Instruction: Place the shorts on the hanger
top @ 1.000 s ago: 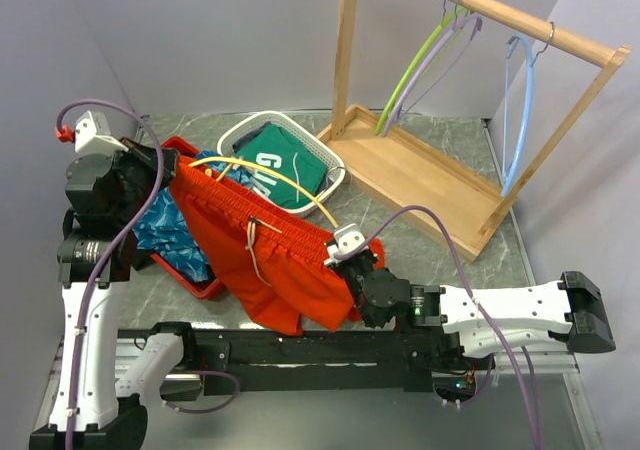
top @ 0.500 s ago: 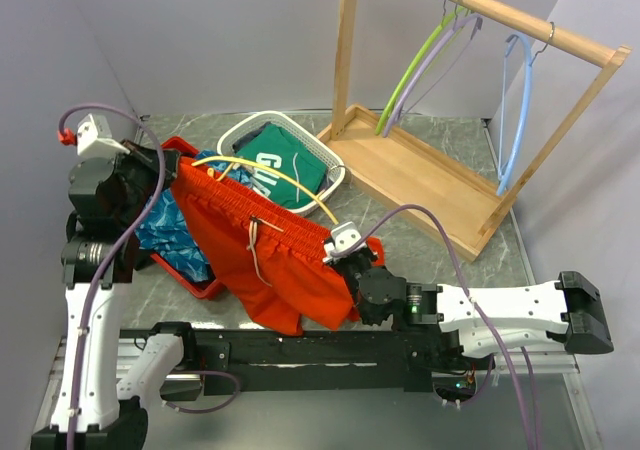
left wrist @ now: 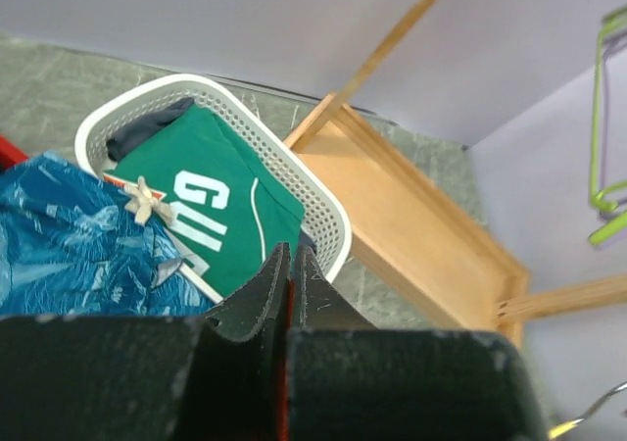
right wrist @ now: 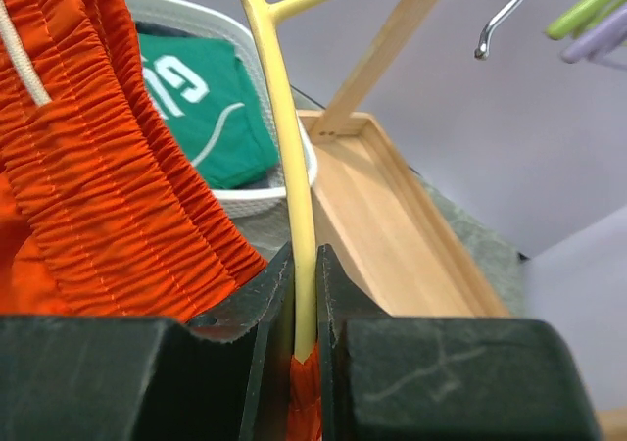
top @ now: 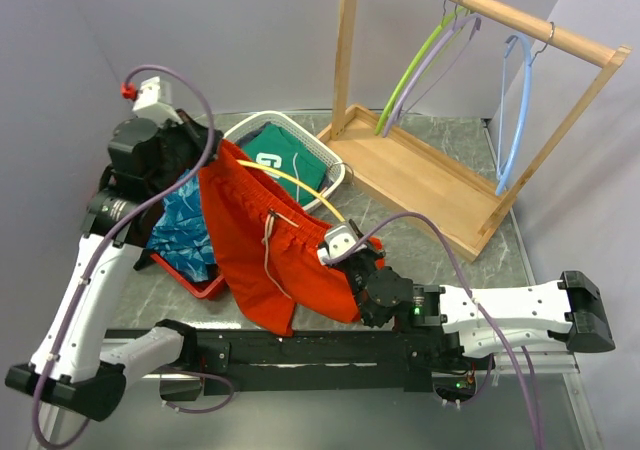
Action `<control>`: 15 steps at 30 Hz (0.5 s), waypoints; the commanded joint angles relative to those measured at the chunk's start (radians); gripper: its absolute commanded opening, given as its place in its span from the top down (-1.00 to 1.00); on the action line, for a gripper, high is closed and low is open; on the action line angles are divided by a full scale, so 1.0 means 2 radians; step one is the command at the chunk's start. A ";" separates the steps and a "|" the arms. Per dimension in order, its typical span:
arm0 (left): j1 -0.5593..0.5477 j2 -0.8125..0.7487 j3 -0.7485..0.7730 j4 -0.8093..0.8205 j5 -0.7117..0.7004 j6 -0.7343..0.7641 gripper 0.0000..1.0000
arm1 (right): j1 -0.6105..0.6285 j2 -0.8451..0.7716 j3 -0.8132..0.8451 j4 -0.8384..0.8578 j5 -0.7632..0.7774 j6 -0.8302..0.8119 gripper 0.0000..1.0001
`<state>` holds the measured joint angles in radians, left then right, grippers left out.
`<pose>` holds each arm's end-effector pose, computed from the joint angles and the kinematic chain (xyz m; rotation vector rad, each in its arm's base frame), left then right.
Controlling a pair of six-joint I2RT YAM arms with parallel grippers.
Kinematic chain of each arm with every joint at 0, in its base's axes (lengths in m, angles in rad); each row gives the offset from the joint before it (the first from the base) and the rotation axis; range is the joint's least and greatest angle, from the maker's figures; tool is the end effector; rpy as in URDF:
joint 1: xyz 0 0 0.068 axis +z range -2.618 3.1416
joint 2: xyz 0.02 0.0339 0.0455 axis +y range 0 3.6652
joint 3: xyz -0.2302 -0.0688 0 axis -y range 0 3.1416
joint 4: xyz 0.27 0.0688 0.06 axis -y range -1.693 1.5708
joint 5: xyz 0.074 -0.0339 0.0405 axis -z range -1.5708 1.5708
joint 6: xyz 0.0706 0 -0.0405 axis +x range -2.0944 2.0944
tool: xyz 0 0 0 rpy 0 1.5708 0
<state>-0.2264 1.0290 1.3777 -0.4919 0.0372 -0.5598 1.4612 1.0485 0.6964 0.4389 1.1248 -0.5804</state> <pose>0.2699 -0.0649 0.4387 -0.2629 1.7329 -0.6116 0.0943 0.2747 0.2853 -0.6237 1.4024 -0.1330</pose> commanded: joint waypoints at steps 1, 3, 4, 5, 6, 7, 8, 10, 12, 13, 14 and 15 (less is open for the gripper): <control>-0.070 0.012 0.041 0.046 -0.107 0.051 0.98 | 0.008 -0.015 0.037 -0.015 0.017 -0.047 1.00; -0.083 0.018 0.044 0.038 -0.111 0.056 0.98 | 0.006 -0.034 0.044 -0.041 -0.002 -0.015 1.00; -0.093 0.019 0.041 0.039 -0.104 0.058 0.98 | 0.007 -0.055 0.058 -0.076 -0.015 -0.001 1.00; -0.099 0.019 0.036 0.040 -0.097 0.061 0.98 | 0.006 -0.065 0.066 -0.095 -0.041 0.011 1.00; -0.105 0.021 0.034 0.041 -0.084 0.061 0.98 | 0.006 -0.073 0.081 -0.107 -0.050 0.018 1.00; -0.122 0.022 0.033 0.040 -0.081 0.063 0.98 | 0.006 -0.080 0.088 -0.117 -0.052 0.016 1.00; -0.131 0.025 0.034 0.040 -0.078 0.064 0.98 | 0.007 -0.081 0.096 -0.124 -0.055 0.014 1.00; -0.157 0.030 0.037 0.035 -0.072 0.062 0.98 | 0.005 -0.080 0.120 -0.148 -0.068 0.013 1.00; -0.168 0.030 0.042 0.033 -0.063 0.061 0.98 | 0.002 -0.081 0.138 -0.163 -0.087 0.016 1.00; -0.180 0.031 0.044 0.031 -0.052 0.062 0.98 | 0.000 -0.086 0.144 -0.190 -0.097 0.023 1.00; -0.184 0.031 0.050 0.029 -0.046 0.064 0.98 | -0.002 -0.088 0.150 -0.202 -0.104 0.031 1.00; -0.189 0.031 0.055 0.026 -0.040 0.063 0.98 | -0.004 -0.092 0.154 -0.210 -0.111 0.038 1.00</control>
<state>-0.5430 1.0870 1.4326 -0.4500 -0.1360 -0.4423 1.4605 0.8997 0.9020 0.0402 1.0470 -0.5854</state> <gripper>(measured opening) 0.039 0.164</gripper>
